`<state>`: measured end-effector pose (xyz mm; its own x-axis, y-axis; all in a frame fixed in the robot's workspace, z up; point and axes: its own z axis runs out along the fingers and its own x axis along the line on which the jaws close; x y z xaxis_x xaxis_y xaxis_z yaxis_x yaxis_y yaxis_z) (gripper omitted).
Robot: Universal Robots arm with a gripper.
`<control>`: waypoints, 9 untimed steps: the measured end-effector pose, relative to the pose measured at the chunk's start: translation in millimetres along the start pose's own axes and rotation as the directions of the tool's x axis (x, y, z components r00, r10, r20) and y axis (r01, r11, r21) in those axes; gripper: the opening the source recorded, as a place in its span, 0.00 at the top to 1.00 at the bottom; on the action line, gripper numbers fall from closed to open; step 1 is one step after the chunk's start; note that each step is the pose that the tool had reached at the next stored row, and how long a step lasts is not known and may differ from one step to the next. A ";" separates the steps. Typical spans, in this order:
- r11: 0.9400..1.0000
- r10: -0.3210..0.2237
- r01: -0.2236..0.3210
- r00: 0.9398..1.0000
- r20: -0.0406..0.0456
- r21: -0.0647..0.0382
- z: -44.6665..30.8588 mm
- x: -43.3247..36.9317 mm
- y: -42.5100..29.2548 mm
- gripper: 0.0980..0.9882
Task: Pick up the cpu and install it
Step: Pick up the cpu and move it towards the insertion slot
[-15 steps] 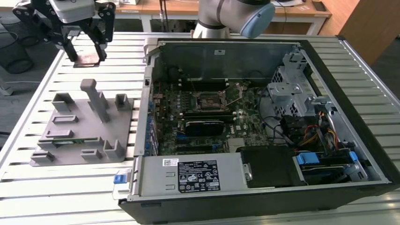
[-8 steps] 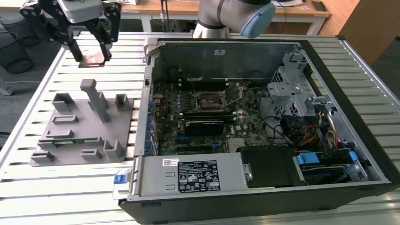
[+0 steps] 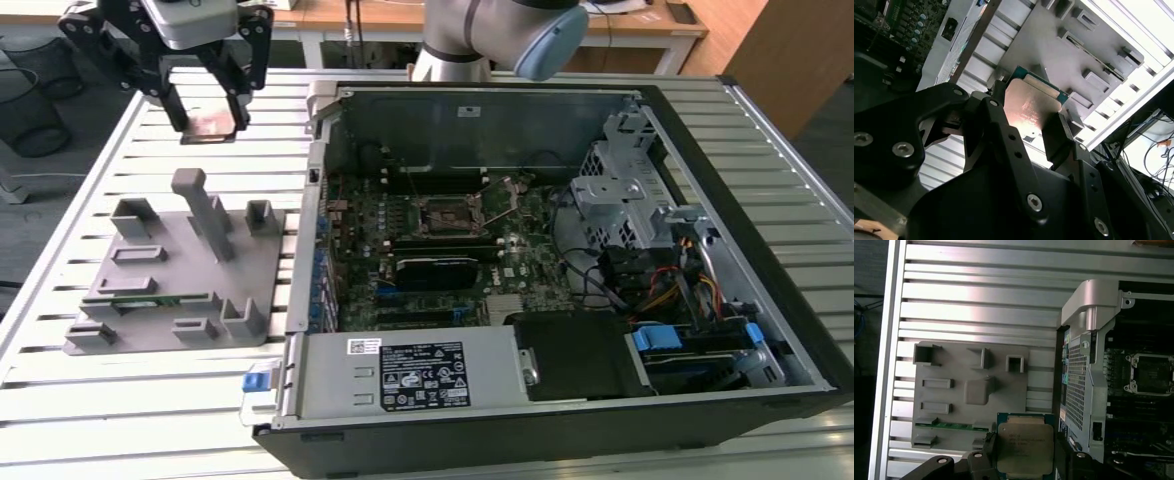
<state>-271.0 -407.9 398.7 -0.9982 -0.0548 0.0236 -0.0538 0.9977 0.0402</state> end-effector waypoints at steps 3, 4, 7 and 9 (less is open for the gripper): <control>1.000 0.000 0.000 1.000 0.000 0.000 -0.1 -4.1 -0.2 0.50; 1.000 0.000 0.000 1.000 0.000 0.000 -0.2 -5.4 -0.3 0.50; 1.000 0.000 0.000 1.000 0.000 0.000 -0.2 -9.5 -0.5 0.50; 1.000 0.000 0.000 1.000 0.000 0.000 -0.3 -12.1 -0.7 0.50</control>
<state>-258.9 -407.9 398.8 -0.9982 -0.0549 0.0237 -0.0539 0.9977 0.0402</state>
